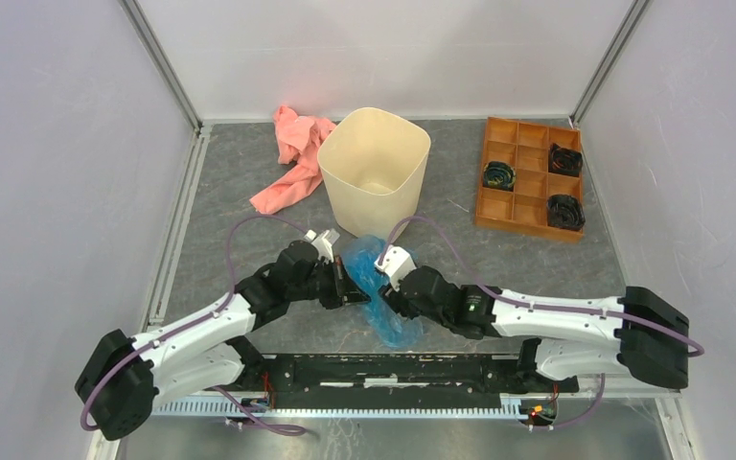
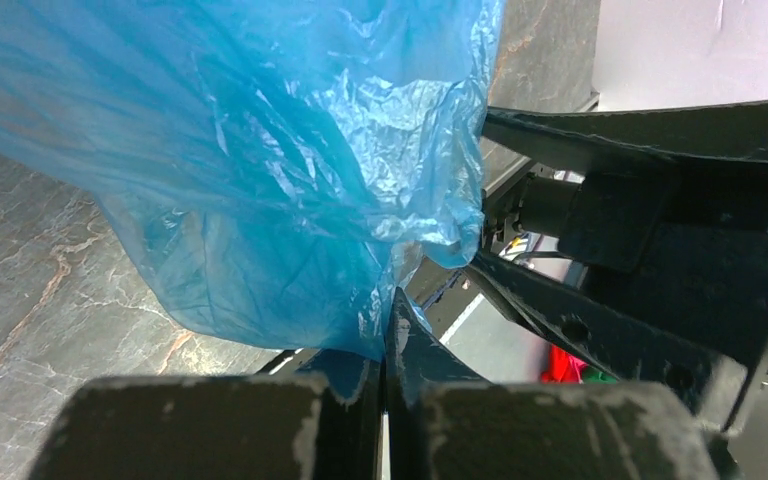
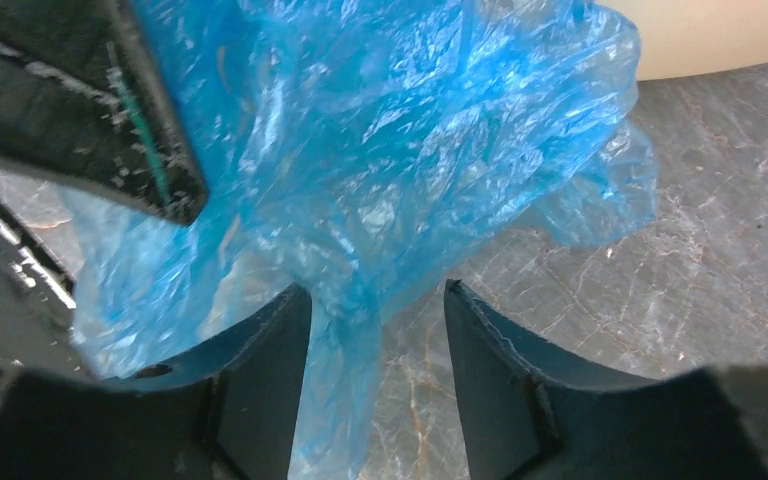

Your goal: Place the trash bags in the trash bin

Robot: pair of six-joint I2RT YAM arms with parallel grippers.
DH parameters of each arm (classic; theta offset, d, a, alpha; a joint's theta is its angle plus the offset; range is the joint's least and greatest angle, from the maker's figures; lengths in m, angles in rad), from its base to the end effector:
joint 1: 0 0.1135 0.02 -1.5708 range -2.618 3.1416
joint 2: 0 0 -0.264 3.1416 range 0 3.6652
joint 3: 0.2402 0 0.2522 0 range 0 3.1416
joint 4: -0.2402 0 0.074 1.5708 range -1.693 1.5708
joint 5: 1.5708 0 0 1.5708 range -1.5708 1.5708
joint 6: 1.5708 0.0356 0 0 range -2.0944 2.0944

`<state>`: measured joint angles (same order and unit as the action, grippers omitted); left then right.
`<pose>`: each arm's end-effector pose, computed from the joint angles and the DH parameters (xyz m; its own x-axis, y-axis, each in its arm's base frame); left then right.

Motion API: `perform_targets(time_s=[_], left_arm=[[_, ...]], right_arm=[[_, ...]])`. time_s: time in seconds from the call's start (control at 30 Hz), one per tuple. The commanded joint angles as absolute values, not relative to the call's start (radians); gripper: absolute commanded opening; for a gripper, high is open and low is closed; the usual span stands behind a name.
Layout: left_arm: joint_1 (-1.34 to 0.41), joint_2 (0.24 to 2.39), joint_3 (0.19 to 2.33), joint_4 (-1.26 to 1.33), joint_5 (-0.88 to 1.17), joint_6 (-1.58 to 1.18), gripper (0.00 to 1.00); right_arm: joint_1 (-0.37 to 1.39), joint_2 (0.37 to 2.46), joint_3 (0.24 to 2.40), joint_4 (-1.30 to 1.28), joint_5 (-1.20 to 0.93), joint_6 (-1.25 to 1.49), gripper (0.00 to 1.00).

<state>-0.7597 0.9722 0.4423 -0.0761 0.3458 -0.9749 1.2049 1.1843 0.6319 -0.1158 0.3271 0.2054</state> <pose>0.1376 -0.1474 0.1983 -0.9352 -0.1856 -0.3015 0.1352 0.5998 -0.7886 0.0984 0.2247 0.2138 -0.3790 -0.4493 -0.8090 -0.7321 0.6803 -0.0348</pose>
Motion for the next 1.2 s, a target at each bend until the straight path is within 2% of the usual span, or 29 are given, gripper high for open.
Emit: perform_targets(time_s=[0.0, 0.03, 0.1, 0.17, 0.23, 0.33, 0.43, 0.53, 0.57, 0.67, 0.77, 0.93, 1.07, 1.17], left_arm=[[-0.761, 0.949, 0.481, -0.092, 0.374, -0.928, 0.02], [-0.762, 0.947, 0.495, -0.114, 0.371, -0.916, 0.02], [-0.762, 0.937, 0.53, -0.187, 0.347, -0.878, 0.05], [-0.761, 0.911, 0.568, -0.282, 0.297, -0.832, 0.1], [-0.761, 0.88, 0.607, -0.376, 0.228, -0.786, 0.17], [-0.759, 0.844, 0.669, -0.475, 0.156, -0.737, 0.45], [-0.759, 0.825, 0.712, -0.51, 0.139, -0.718, 0.67], [-0.759, 0.807, 0.726, -0.52, 0.118, -0.717, 0.83], [-0.759, 0.803, 0.717, -0.514, 0.117, -0.72, 0.85], [-0.759, 0.804, 0.665, -0.475, 0.13, -0.737, 0.87], [-0.759, 0.815, 0.611, -0.382, 0.209, -0.792, 0.83], [-0.787, 0.801, 0.439, -0.027, 0.407, -0.975, 0.85], [-0.907, 0.838, 0.396, 0.045, 0.304, -1.031, 0.87], [-0.946, 0.887, 0.415, -0.019, 0.233, -1.026, 0.83]], right_arm=[[1.22, 1.222, 0.664, 0.033, 0.415, 0.211, 0.47], [1.22, 1.217, 0.667, 0.026, 0.433, 0.231, 0.32], [1.219, 1.168, 0.665, -0.032, 0.523, 0.282, 0.11], [1.187, 1.08, 0.626, -0.054, 0.534, 0.315, 0.01], [1.055, 1.009, 0.581, -0.078, 0.364, 0.357, 0.0], [0.856, 0.926, 0.474, -0.049, 0.05, 0.394, 0.0], [0.731, 0.871, 0.418, -0.052, -0.088, 0.395, 0.0], [0.613, 0.869, 0.376, -0.037, -0.205, 0.386, 0.0], [0.577, 0.872, 0.366, -0.024, -0.247, 0.387, 0.0], [0.513, 0.869, 0.35, -0.017, -0.284, 0.379, 0.0], [0.481, 0.865, 0.353, -0.036, -0.295, 0.361, 0.0], [0.48, 0.832, 0.348, -0.01, -0.361, 0.354, 0.0], [0.479, 0.814, 0.367, -0.022, -0.356, 0.335, 0.0], [0.479, 0.808, 0.377, -0.032, -0.345, 0.322, 0.0]])
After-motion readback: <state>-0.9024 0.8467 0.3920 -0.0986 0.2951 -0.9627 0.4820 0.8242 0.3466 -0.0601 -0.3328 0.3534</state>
